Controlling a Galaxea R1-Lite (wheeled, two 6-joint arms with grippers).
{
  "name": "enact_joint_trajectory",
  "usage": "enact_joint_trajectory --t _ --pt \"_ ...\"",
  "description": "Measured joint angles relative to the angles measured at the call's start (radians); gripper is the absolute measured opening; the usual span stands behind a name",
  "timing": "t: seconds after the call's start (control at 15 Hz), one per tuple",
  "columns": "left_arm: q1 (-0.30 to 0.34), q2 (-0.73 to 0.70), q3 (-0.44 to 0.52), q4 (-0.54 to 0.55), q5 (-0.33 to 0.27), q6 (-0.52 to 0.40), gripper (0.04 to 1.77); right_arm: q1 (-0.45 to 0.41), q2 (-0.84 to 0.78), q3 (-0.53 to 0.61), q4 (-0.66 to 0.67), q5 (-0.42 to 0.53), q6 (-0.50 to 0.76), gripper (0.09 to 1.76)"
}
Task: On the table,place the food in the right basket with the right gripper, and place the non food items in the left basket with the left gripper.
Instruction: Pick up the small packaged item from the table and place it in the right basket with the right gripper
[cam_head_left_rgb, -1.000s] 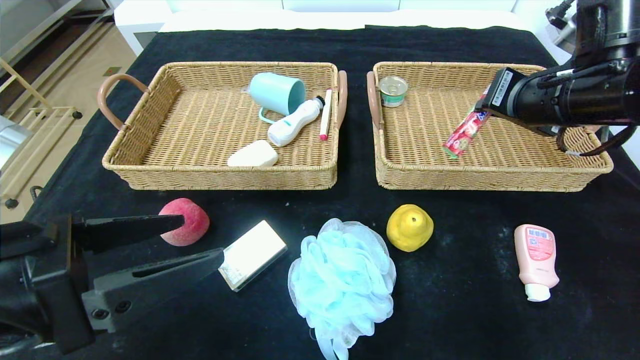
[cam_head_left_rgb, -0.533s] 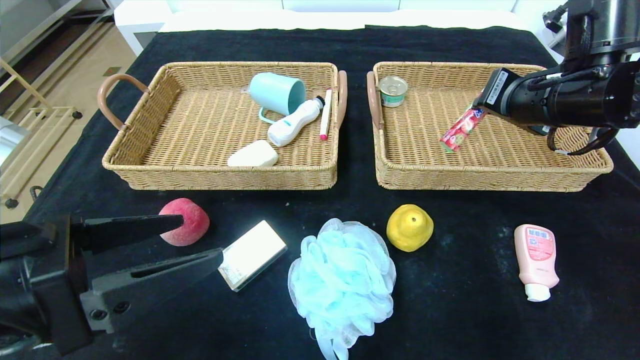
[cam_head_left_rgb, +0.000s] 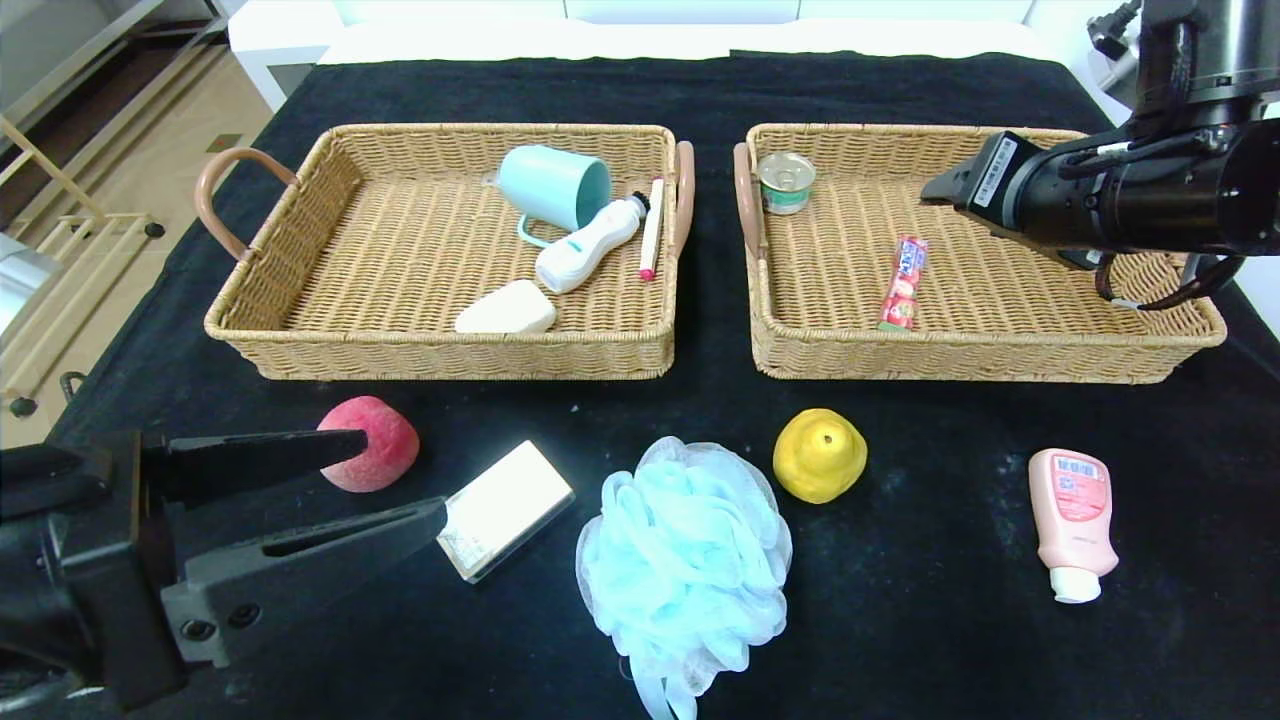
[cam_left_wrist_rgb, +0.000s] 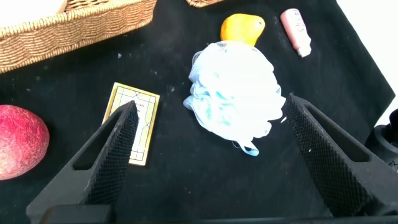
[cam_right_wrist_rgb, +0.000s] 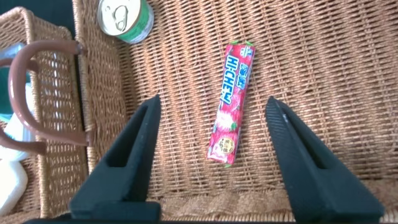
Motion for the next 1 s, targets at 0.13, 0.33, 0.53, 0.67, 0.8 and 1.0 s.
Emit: enact_joint_trajectory --t 0.13,0.33,0.53,0.67,0.8,1.0 --pt "0.000 0.000 0.001 0.001 0.000 0.000 1.72 0.016 -0.026 0.033 0.005 -0.003 -0.008 1.37" --pt "0.000 -0.001 0.001 0.000 0.000 0.000 1.72 0.060 -0.101 0.142 0.013 -0.029 -0.049 1.47" --pt "0.000 -0.001 0.001 0.000 0.000 0.000 1.72 0.129 -0.203 0.271 0.014 -0.063 -0.116 1.55" --pt "0.000 -0.001 0.001 0.000 0.000 0.000 1.72 0.196 -0.272 0.334 0.018 -0.068 -0.147 1.58" --pt "0.000 -0.001 0.001 0.000 0.000 0.000 1.72 0.241 -0.320 0.366 0.032 -0.070 -0.207 1.61" --pt "0.000 -0.003 0.000 0.000 0.000 0.000 1.72 0.310 -0.350 0.384 0.134 -0.084 -0.216 1.64"
